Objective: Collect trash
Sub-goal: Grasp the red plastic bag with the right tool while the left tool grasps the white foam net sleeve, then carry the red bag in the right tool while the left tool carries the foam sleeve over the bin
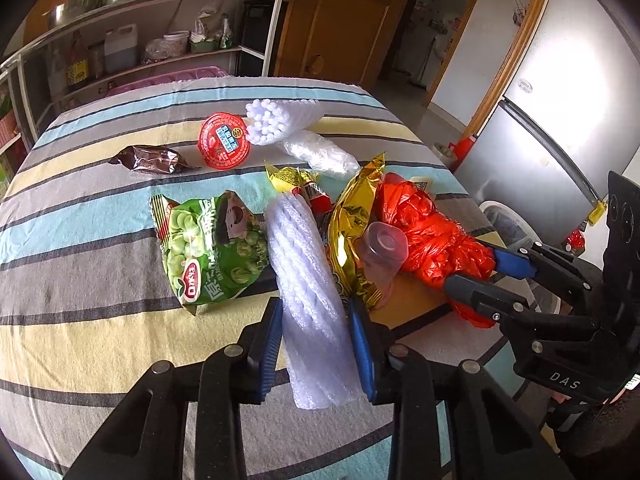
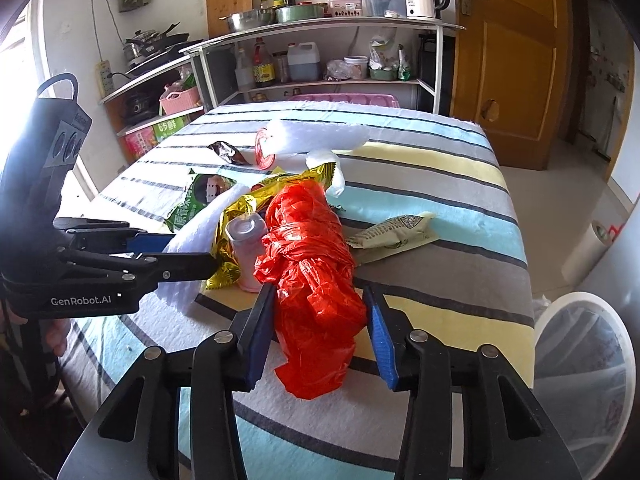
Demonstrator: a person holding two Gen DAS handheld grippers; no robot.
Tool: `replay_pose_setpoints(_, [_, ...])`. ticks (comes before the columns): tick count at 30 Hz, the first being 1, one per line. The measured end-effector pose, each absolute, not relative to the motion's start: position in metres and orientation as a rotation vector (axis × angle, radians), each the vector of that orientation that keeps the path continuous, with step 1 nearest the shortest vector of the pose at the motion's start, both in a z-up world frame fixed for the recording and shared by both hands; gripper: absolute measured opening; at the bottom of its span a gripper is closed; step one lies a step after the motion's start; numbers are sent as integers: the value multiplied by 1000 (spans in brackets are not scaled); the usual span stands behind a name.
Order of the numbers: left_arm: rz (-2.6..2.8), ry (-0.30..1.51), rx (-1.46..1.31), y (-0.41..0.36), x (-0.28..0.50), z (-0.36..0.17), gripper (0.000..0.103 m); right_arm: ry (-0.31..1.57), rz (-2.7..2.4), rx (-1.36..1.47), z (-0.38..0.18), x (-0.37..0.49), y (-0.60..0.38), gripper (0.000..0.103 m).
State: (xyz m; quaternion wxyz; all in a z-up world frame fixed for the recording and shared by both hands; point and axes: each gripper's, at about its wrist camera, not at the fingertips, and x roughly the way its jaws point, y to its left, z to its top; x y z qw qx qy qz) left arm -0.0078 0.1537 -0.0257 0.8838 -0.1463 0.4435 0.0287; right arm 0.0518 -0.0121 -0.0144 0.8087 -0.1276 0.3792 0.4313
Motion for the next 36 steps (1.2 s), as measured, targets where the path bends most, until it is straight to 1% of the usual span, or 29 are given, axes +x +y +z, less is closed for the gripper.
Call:
replay_pose_setpoints(2, [62, 919, -302, 153, -8, -25, 30, 809, 922, -269, -14, 52, -13, 38])
replay_pose_setpoints(5, [67, 910, -304, 154, -11, -23, 29, 808, 921, -254, -14, 51, -16, 37])
replay_pose_setpoints(23, [110, 815, -264, 155, -34, 10, 27, 747, 877, -146, 2, 41, -39, 36])
replay_pose_setpoints(30, [52, 768, -219, 134, -25, 32, 27, 693, 809, -98, 23, 39, -66, 36])
replay_pose_setpoints(36, [-81, 742, -175, 96, -1, 45, 27, 665, 701, -64, 39, 42, -103, 36])
